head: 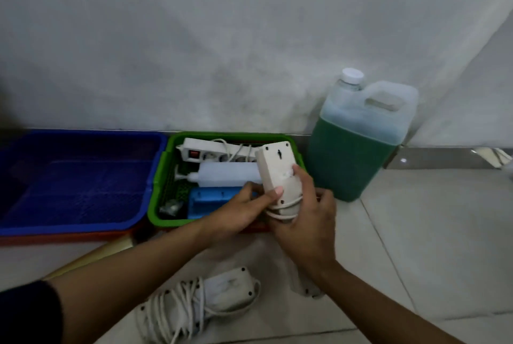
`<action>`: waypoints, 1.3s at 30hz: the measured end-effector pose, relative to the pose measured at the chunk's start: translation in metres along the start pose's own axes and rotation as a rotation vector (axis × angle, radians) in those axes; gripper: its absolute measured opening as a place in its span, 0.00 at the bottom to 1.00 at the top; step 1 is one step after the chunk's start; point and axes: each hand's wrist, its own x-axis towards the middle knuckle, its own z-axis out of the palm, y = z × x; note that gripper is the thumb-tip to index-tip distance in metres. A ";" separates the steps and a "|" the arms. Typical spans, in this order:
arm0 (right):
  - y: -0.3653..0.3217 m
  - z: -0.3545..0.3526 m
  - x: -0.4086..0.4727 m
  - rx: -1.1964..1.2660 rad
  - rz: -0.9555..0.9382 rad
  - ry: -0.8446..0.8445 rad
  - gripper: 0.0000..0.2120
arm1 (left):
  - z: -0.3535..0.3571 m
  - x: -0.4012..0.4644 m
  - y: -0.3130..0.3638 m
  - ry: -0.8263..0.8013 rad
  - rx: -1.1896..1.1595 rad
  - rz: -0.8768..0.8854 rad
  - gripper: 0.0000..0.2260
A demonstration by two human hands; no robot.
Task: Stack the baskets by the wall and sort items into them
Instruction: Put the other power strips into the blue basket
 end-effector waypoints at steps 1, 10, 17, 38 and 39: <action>-0.012 0.010 0.000 0.042 -0.045 -0.013 0.43 | -0.007 -0.005 0.000 0.051 -0.077 -0.036 0.20; -0.095 0.100 -0.003 0.543 -0.232 -0.596 0.29 | -0.172 -0.078 0.010 0.591 0.086 0.152 0.23; -0.063 0.134 -0.044 -0.244 -0.921 -0.953 0.25 | -0.262 -0.081 0.033 0.870 0.356 0.300 0.26; -0.066 0.154 -0.055 -0.368 -0.946 -1.226 0.41 | -0.282 -0.026 -0.073 0.397 1.149 -0.239 0.33; -0.067 0.152 -0.055 -0.364 -0.945 -1.220 0.40 | -0.281 -0.029 -0.073 0.388 1.154 -0.251 0.34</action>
